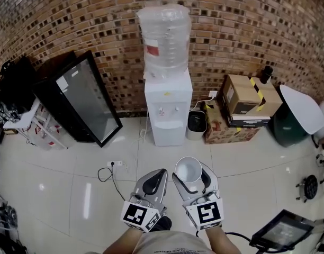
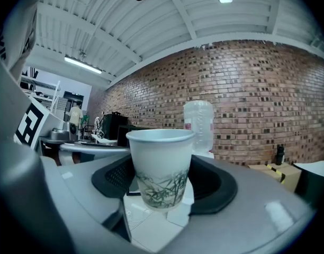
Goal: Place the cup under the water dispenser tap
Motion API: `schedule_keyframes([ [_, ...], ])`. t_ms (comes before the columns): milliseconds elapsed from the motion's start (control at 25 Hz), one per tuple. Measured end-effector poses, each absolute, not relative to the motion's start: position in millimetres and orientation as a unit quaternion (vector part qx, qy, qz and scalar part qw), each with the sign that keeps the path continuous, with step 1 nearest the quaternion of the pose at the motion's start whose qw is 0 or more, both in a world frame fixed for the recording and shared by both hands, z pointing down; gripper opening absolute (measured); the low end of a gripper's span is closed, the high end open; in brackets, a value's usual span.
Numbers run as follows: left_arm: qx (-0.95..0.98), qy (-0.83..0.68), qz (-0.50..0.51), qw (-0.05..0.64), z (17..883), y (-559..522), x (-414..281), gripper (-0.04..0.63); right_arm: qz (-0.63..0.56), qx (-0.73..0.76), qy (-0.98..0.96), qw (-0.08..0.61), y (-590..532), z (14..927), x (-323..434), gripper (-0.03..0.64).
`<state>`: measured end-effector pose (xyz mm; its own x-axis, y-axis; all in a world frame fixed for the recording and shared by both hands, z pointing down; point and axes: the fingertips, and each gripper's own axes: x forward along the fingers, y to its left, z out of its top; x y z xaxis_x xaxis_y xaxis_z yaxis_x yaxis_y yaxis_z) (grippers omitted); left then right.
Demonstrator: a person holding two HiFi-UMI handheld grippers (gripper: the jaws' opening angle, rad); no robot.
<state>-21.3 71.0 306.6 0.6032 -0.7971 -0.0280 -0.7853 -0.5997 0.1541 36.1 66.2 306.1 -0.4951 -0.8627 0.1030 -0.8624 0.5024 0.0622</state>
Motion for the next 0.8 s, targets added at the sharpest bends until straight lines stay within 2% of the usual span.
schedule_keyframes([
  [800, 0.900, -0.427, -0.058, 0.074, 301.2, -19.1, -70.8, -0.014, -0.010, 0.516, -0.853, 0.073, -24.9, 297.1, -13.9, 0.319],
])
